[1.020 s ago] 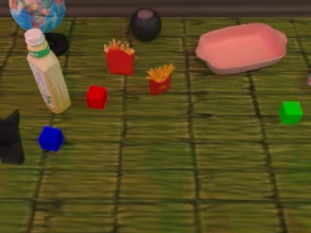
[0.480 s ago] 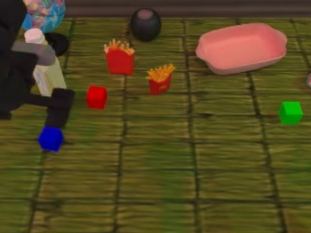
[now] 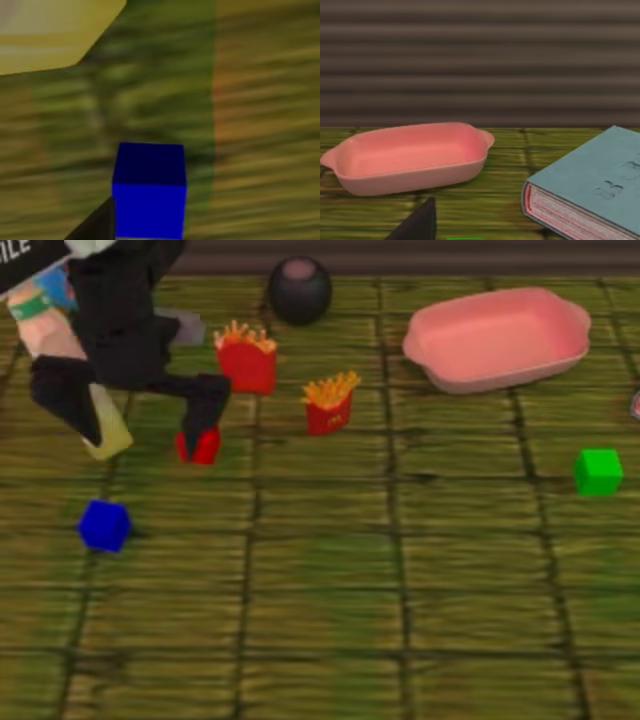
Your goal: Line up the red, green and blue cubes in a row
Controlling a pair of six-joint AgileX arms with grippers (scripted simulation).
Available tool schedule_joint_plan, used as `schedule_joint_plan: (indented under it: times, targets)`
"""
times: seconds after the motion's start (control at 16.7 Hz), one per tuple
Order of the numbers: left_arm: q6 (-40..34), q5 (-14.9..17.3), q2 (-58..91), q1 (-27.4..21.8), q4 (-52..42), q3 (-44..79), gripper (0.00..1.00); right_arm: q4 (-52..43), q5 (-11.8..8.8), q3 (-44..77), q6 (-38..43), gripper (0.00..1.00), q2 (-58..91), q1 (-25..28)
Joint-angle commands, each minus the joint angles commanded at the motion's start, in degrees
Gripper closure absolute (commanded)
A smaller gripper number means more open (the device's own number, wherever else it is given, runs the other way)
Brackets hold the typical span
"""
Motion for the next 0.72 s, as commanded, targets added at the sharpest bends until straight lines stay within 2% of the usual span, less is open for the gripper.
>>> schedule_joint_plan:
  times: [0.18, 0.36, 0.72]
  targets:
    - [-1.1, 0.1, 8.4, -0.4, -1.7, 12.8, 0.0, 0.0, 0.0, 0.0, 0.0, 0.0, 0.0, 0.0]
    - [-1.9, 0.3, 13.1, -0.5, -1.7, 20.4, 0.0, 0.0, 0.0, 0.0, 0.0, 0.0, 0.0, 0.0]
    - [-2.2, 0.4, 14.4, -0.5, -1.5, 22.7, 0.0, 0.0, 0.0, 0.0, 0.0, 0.0, 0.0, 0.0]
